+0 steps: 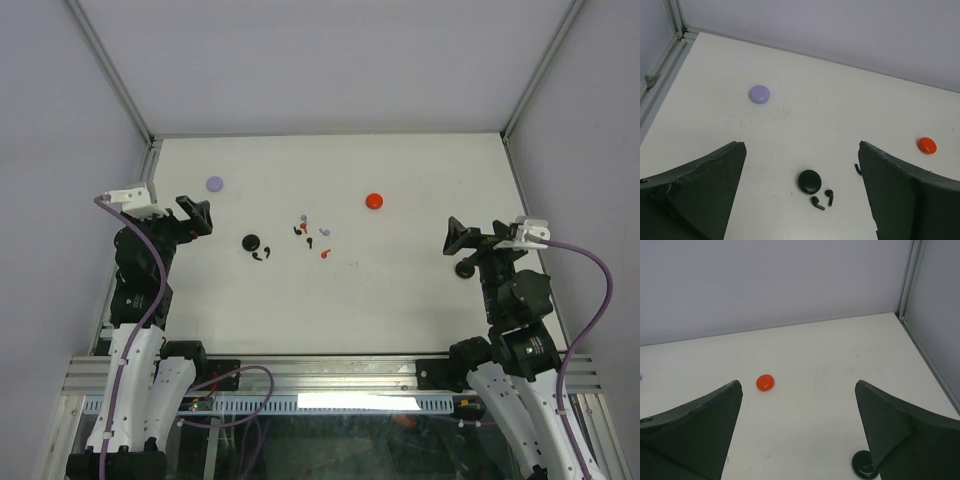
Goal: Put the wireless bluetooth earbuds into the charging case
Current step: Pick up the charging case at the center of the board.
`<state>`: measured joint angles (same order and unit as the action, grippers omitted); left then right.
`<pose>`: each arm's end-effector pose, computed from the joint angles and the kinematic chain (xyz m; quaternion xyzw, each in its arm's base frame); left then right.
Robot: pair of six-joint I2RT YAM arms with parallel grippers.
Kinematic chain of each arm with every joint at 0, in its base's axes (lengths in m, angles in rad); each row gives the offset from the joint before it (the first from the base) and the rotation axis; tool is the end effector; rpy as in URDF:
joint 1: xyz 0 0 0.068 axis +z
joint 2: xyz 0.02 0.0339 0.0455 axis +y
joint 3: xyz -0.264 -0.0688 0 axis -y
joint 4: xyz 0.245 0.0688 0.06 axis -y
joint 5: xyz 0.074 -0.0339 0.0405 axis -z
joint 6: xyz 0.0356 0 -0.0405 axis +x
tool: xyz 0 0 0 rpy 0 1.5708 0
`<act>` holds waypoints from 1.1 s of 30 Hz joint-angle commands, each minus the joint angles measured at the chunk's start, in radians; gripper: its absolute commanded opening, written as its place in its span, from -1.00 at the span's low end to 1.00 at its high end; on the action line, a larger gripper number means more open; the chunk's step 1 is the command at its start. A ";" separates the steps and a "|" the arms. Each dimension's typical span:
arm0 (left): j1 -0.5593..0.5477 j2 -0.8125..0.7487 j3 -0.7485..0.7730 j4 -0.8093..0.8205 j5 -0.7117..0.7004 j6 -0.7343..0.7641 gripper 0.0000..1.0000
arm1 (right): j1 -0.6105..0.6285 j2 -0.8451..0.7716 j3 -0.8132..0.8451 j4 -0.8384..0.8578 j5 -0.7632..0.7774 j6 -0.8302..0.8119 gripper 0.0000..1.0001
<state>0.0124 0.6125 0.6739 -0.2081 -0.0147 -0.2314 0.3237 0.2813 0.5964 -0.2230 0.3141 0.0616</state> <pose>0.1532 0.0024 0.3242 -0.0968 0.7508 -0.0659 0.6501 0.0870 0.0176 0.3297 0.0276 0.6749 0.0363 0.7365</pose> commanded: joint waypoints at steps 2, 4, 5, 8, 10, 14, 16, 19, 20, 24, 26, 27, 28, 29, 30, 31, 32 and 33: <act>-0.001 0.009 0.010 0.052 0.038 -0.002 0.98 | -0.005 -0.011 0.032 0.047 0.025 0.006 0.99; -0.001 0.021 0.017 0.049 0.040 -0.008 0.98 | -0.006 -0.015 0.028 0.049 0.028 0.006 0.99; -0.001 0.029 0.023 0.041 0.044 -0.014 0.98 | -0.005 -0.017 0.028 0.050 0.029 0.005 0.99; 0.000 0.073 0.052 0.004 0.047 -0.031 0.98 | -0.006 -0.024 0.021 0.052 0.030 0.006 0.98; -0.002 0.114 0.085 -0.036 0.051 -0.037 0.98 | -0.006 -0.029 0.017 0.056 0.029 0.006 0.98; -0.002 0.204 0.143 -0.117 0.067 -0.076 0.97 | -0.006 -0.034 0.014 0.059 0.019 0.006 0.98; -0.004 0.250 0.161 -0.144 0.090 -0.107 0.94 | -0.005 -0.035 0.014 0.058 0.009 0.007 0.99; -0.026 0.321 0.162 -0.168 0.078 -0.150 0.92 | -0.006 -0.039 0.013 0.057 -0.006 0.007 0.99; -0.044 0.351 0.164 -0.178 0.058 -0.162 0.91 | -0.006 -0.041 0.011 0.058 -0.007 0.007 0.99; -0.185 0.464 0.200 -0.219 -0.126 -0.203 0.92 | -0.006 -0.042 0.009 0.055 -0.016 0.007 0.99; -0.229 0.530 0.220 -0.233 -0.182 -0.227 0.92 | -0.005 -0.043 0.009 0.055 -0.020 0.007 0.98; -0.232 0.562 0.229 -0.240 -0.187 -0.242 0.92 | -0.006 -0.042 0.007 0.056 -0.020 0.007 0.98; -0.233 0.594 0.237 -0.245 -0.192 -0.256 0.90 | -0.005 -0.042 0.006 0.056 -0.021 0.007 0.99; -0.236 0.632 0.244 -0.248 -0.200 -0.268 0.87 | -0.006 -0.043 0.006 0.056 -0.022 0.007 0.99; -0.245 0.656 0.248 -0.248 -0.214 -0.279 0.87 | -0.006 -0.043 0.006 0.056 -0.023 0.007 0.99; -0.252 0.681 0.251 -0.247 -0.232 -0.290 0.87 | -0.005 -0.045 0.005 0.057 -0.024 0.007 0.99; -0.260 0.705 0.257 -0.247 -0.249 -0.297 0.87 | -0.006 -0.046 0.003 0.058 -0.024 0.007 0.99; -0.264 0.734 0.263 -0.246 -0.267 -0.305 0.87 | -0.006 -0.048 0.002 0.058 -0.023 0.006 0.98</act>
<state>-0.2310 1.2827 0.8822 -0.4522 -0.1696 -0.4660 0.3237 0.2478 0.5941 -0.2218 0.3042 0.0616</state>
